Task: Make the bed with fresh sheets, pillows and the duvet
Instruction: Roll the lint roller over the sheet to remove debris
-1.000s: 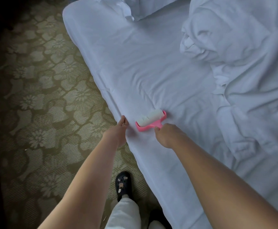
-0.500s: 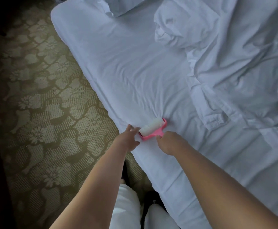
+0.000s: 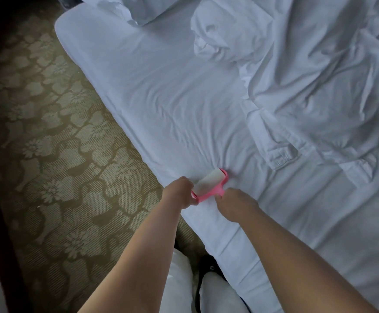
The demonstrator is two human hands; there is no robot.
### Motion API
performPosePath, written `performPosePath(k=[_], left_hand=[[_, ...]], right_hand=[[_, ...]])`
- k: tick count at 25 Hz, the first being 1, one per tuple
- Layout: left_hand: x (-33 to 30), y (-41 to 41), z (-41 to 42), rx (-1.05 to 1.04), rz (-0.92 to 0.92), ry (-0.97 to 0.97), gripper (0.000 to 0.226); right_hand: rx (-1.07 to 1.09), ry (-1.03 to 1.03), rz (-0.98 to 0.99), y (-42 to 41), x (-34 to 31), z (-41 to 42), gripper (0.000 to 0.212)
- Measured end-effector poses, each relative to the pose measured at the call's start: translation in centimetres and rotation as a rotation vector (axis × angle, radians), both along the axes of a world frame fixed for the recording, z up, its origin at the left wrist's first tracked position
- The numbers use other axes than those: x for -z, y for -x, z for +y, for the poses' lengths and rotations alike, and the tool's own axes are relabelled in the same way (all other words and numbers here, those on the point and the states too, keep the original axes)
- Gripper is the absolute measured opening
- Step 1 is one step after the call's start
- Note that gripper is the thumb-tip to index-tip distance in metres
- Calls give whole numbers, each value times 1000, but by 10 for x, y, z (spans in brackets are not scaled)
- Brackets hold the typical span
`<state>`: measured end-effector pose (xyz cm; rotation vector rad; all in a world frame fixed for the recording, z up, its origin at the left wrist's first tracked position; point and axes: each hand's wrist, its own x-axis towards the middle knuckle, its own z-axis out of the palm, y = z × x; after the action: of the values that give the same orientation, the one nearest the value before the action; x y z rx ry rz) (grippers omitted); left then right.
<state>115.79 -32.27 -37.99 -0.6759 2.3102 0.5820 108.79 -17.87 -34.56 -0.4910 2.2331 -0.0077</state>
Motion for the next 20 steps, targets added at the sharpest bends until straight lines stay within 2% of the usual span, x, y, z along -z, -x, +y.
performPosePath(k=[4,11,20], left_hand=[[1,5,-17,-46,19,52,55],[6,16,-73,-124,91,145,39],[10,44,-144,-130,110,214,33]], right_hand=[[-7,25,-4,9,3,-25,49],[-24,54,0,32,9,-93,49],[-42,75,2,56,13,-167,50]])
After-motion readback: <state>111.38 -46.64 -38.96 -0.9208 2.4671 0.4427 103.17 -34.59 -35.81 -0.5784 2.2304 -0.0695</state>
